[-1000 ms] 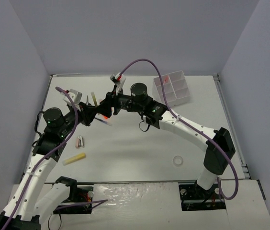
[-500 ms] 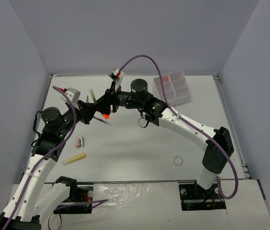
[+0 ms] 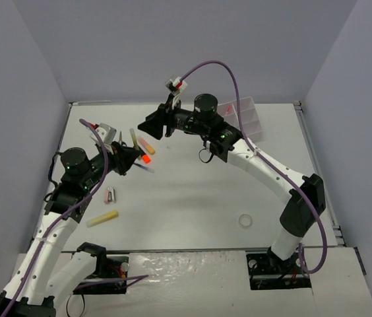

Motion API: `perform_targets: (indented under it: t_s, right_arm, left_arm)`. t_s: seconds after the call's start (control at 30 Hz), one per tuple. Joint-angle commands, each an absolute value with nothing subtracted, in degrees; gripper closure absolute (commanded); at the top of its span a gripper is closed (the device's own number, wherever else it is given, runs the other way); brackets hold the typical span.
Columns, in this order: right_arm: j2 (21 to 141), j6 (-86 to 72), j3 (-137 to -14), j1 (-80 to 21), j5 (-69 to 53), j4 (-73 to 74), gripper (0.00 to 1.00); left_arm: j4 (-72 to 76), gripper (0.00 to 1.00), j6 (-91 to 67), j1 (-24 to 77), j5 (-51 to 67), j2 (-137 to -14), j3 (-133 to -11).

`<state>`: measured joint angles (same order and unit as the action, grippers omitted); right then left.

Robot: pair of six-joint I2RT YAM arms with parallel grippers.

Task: Sort the stationery into containers
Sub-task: Place the pen in the storage box.

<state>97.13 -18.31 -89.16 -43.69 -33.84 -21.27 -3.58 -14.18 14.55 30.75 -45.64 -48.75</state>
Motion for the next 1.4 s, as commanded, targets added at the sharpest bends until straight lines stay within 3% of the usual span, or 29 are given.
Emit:
perform_targets:
  t_s: [0.0, 0.47, 0.7, 1.0, 1.37]
  right_arm:
    - [92.11, -14.49, -90.94, -43.5, -32.17, -22.93, 0.52]
    - [83.09, -12.75, -85.17, -42.0, -31.69, -18.98, 0.46]
    - [79.95, -13.12, -83.95, -41.64, -31.42, -19.49, 0.43]
    - [73.65, -13.36, -80.12, -41.31, -27.73, -19.08, 0.3]
    - [76.56, -20.51, -82.11, -41.44, -29.68, -21.46, 0.31]
  left_arm:
    - [-2.67, 1.0, -14.71, 14.85, 32.02, -45.91, -52.63]
    - [-14.74, 1.0, -11.32, 14.85, 31.07, -50.62, -63.44]
    - [-25.52, 1.0, 0.58, 14.77, 27.44, -52.24, -68.55]
    - [-39.21, 1.0, 8.22, 14.77, 28.95, -56.6, -80.92]
    - [-40.59, 1.0, 6.35, 14.77, 31.6, -54.62, -81.52]
